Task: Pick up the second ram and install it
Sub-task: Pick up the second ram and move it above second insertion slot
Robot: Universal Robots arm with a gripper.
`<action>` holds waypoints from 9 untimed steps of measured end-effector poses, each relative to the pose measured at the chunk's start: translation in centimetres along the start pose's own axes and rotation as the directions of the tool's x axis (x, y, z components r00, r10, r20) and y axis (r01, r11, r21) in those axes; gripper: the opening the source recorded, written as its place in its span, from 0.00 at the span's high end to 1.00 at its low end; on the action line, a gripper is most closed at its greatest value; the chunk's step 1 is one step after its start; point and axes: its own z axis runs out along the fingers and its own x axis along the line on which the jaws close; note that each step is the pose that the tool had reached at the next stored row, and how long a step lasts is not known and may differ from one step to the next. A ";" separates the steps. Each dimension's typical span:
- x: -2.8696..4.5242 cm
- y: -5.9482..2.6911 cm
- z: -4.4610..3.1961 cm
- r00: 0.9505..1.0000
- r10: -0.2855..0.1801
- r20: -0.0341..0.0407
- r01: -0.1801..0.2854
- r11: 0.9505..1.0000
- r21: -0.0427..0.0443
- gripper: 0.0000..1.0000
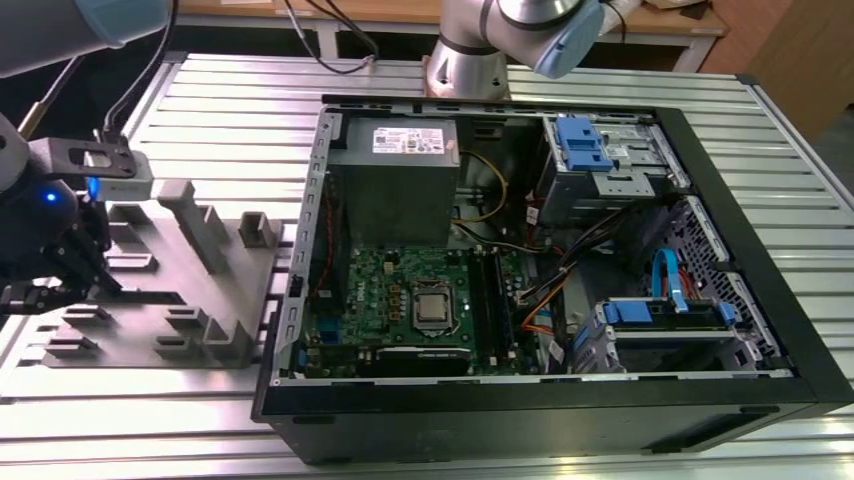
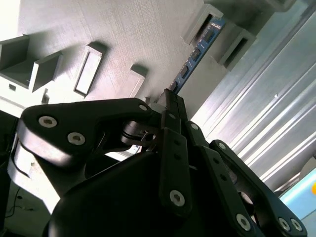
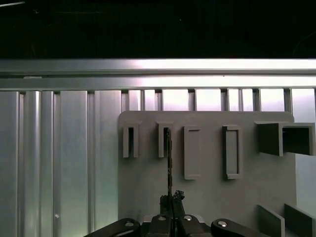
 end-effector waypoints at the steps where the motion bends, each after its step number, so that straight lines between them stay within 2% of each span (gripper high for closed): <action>1: -0.01 0.01 -0.22 1.000 0.000 0.000 0.000 1.000 0.000 0.92; 9: -0.10 0.05 -2.07 1.000 0.000 0.000 0.000 1.000 0.000 0.92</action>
